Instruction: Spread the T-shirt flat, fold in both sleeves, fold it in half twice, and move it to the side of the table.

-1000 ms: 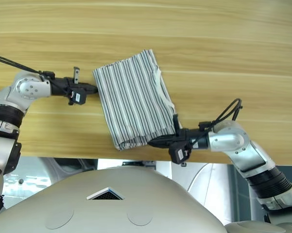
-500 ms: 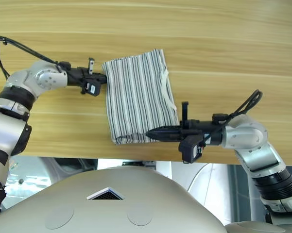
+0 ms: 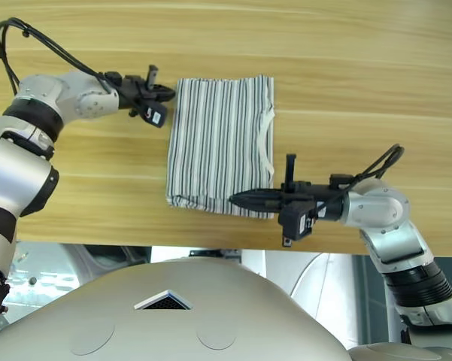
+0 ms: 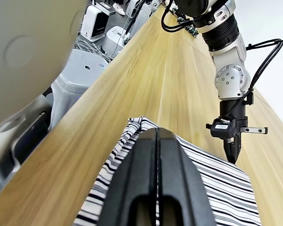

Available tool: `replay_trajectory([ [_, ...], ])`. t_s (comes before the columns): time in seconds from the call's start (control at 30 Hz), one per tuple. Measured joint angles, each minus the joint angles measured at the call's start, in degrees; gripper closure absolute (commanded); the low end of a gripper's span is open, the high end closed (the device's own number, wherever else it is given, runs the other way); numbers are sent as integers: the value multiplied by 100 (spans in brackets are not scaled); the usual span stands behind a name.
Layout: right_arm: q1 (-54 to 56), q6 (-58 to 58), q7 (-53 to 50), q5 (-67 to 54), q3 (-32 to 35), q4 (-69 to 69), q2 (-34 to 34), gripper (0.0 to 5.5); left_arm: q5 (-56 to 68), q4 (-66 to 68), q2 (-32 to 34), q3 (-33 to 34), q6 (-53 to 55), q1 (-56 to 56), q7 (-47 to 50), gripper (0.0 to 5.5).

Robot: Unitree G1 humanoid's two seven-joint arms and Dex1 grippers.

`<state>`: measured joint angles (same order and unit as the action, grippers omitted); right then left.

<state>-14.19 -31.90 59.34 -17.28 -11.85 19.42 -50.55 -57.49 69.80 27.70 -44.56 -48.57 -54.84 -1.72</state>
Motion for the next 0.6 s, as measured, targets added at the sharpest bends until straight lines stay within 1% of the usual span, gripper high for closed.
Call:
replay_trajectory([
  [0.03, 17, 62, -15, 3, 21, -38, 15, 547, -156, 5, 130, -68, 110, -86, 143, 550],
  [0.13, 90, 197, -71, 26, 95, -129, 74, 550, -416, 106, 418, -247, 411, -251, 351, 504],
  [0.17, 139, 294, -124, 49, 127, -203, 109, 528, -415, 145, 558, -247, 445, -285, 348, 484],
  [0.23, 322, 508, -259, 106, 178, -407, 278, 502, -319, 189, 821, -181, 446, -328, 277, 457],
  [0.27, 479, 717, -374, 107, 238, -552, 339, 473, -164, 195, 966, -81, 319, -331, 202, 430],
  [0.33, 839, 1051, -590, 136, 373, -848, 468, 441, 281, 162, 1240, 248, -25, -270, 24, 403],
  [0.43, 1118, 1303, -747, 426, 571, -1230, 456, 394, 1463, -150, 1580, 861, -1024, 167, -618, 360],
  [0.5, 1188, 1339, -761, 668, 726, -1550, 344, 349, 2750, -812, 1742, 1122, -1698, 779, -1482, 320],
  [0.6, 1196, 1341, -732, 892, 934, -1810, 42, 298, 4431, -2124, 2044, 1090, -1745, 1683, -2612, 275],
])
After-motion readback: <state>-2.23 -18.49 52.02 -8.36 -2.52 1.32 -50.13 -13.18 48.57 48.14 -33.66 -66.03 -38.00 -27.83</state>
